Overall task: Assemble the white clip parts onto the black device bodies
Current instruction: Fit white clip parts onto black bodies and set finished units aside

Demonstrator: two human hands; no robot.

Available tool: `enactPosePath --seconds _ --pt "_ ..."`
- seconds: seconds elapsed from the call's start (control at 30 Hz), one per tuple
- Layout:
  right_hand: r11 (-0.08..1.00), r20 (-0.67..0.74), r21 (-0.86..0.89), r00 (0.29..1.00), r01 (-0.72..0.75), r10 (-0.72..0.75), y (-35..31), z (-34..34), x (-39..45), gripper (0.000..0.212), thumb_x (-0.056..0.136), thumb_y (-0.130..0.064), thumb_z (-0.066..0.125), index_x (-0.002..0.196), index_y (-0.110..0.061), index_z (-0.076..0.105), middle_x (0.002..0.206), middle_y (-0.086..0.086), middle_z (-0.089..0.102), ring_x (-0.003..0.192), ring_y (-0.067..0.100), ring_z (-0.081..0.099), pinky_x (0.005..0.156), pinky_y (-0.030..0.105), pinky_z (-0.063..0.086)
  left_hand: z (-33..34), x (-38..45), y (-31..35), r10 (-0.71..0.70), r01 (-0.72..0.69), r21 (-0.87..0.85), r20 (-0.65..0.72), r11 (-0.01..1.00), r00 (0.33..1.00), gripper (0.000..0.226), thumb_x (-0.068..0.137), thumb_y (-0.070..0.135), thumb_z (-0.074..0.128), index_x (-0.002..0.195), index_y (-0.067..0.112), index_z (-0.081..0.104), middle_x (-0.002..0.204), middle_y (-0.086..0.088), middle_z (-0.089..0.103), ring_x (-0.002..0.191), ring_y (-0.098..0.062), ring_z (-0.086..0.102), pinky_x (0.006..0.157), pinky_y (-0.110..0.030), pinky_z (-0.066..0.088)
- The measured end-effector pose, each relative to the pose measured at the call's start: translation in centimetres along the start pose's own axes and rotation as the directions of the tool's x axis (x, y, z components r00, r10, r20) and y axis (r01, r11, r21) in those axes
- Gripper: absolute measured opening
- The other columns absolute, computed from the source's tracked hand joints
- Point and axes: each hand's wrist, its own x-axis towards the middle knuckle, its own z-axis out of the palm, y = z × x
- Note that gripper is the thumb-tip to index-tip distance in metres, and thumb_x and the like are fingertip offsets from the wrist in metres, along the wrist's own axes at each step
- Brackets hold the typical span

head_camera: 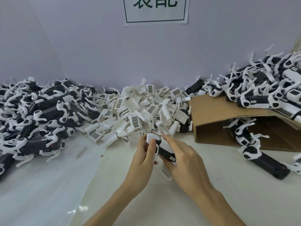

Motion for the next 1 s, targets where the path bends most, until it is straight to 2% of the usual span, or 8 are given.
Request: enactPosePath --seconds 0.1,0.23,0.3,0.4,0.53,0.67,0.8,1.0 --pt "0.999 0.000 0.051 1.000 0.008 -0.008 -0.16 0.22 -0.06 0.064 0.086 -0.022 0.085 0.144 -0.016 0.059 0.141 -0.001 0.064 0.126 0.021 0.063 0.097 0.036 0.058 -0.03 0.03 -0.02 0.007 -0.007 0.000 -0.004 1.000 1.000 0.049 0.094 0.060 0.041 0.126 0.026 0.058 0.106 -0.007 0.065 0.096 -0.017 0.065 0.080 -0.030 0.057" --pt "1.000 -0.002 0.002 1.000 0.007 -0.007 -0.10 -0.35 0.28 0.061 0.083 -0.035 0.085 0.138 -0.017 0.066 0.111 -0.005 0.077 0.090 0.023 0.072 0.073 0.029 0.056 -0.22 0.12 -0.14 0.015 -0.015 0.014 -0.013 1.000 1.000 0.049 0.097 0.061 0.040 0.124 0.026 0.059 0.095 0.010 0.068 0.095 -0.012 0.067 0.080 -0.025 0.057" --pt "1.000 0.008 -0.024 1.000 0.011 -0.011 -0.07 -0.53 0.31 0.060 0.084 -0.038 0.084 0.138 -0.018 0.066 0.110 -0.005 0.078 0.087 0.022 0.072 0.070 0.030 0.056 -0.21 0.08 -0.18 0.013 -0.013 0.018 -0.010 1.000 1.000 0.046 0.098 0.060 0.040 0.123 0.025 0.059 0.091 0.015 0.068 0.094 -0.010 0.067 0.081 -0.029 0.058" --pt "1.000 0.011 -0.003 1.000 -0.008 0.008 -0.17 -0.19 0.14 0.061 0.085 -0.032 0.085 0.141 -0.018 0.063 0.119 -0.004 0.075 0.100 0.022 0.072 0.080 0.032 0.058 -0.12 0.01 -0.14 0.014 -0.013 0.021 -0.010 1.000 1.000 0.046 0.099 0.059 0.039 0.123 0.024 0.059 0.092 0.015 0.069 0.093 -0.010 0.067 0.081 -0.029 0.057" --pt "0.997 0.042 0.075 0.999 -0.022 0.019 -0.47 0.16 -0.10 0.070 0.091 -0.030 0.079 0.152 -0.015 0.048 0.150 0.000 0.057 0.136 0.019 0.055 0.107 0.036 0.052 -0.19 0.10 0.10 0.021 -0.020 0.020 -0.037 1.000 0.999 0.048 0.098 0.058 0.040 0.126 0.025 0.059 0.101 0.005 0.068 0.097 -0.014 0.068 0.078 -0.024 0.056" --pt "0.999 0.057 0.035 0.998 -0.040 0.038 -0.09 -0.13 0.06 0.062 0.091 -0.028 0.081 0.147 -0.018 0.055 0.137 -0.003 0.067 0.113 0.028 0.065 0.089 0.038 0.058 -0.44 0.36 0.25 0.030 -0.029 0.011 -0.060 1.000 0.998 0.050 0.096 0.060 0.039 0.126 0.024 0.058 0.095 0.013 0.066 0.092 -0.003 0.065 0.074 -0.015 0.052" --pt "0.999 0.039 -0.037 0.999 -0.006 0.007 -0.36 -0.42 0.20 0.061 0.087 -0.032 0.083 0.142 -0.017 0.060 0.124 -0.004 0.073 0.091 0.030 0.068 0.076 0.037 0.056 -0.41 0.36 0.15 0.043 -0.043 0.003 -0.062 0.999 0.997 0.052 0.095 0.062 0.039 0.123 0.023 0.059 0.094 0.009 0.065 0.089 -0.003 0.064 0.071 -0.014 0.051" --pt "0.999 0.053 -0.053 0.999 -0.002 0.005 -0.28 -0.02 0.01 0.063 0.092 -0.034 0.079 0.148 -0.017 0.054 0.136 -0.005 0.068 0.103 0.030 0.067 0.085 0.036 0.054 -0.40 0.37 -0.21 0.063 -0.064 -0.002 -0.079 0.998 0.995 0.054 0.095 0.064 0.039 0.124 0.023 0.059 0.091 0.011 0.065 0.087 -0.005 0.064 0.070 -0.014 0.051"
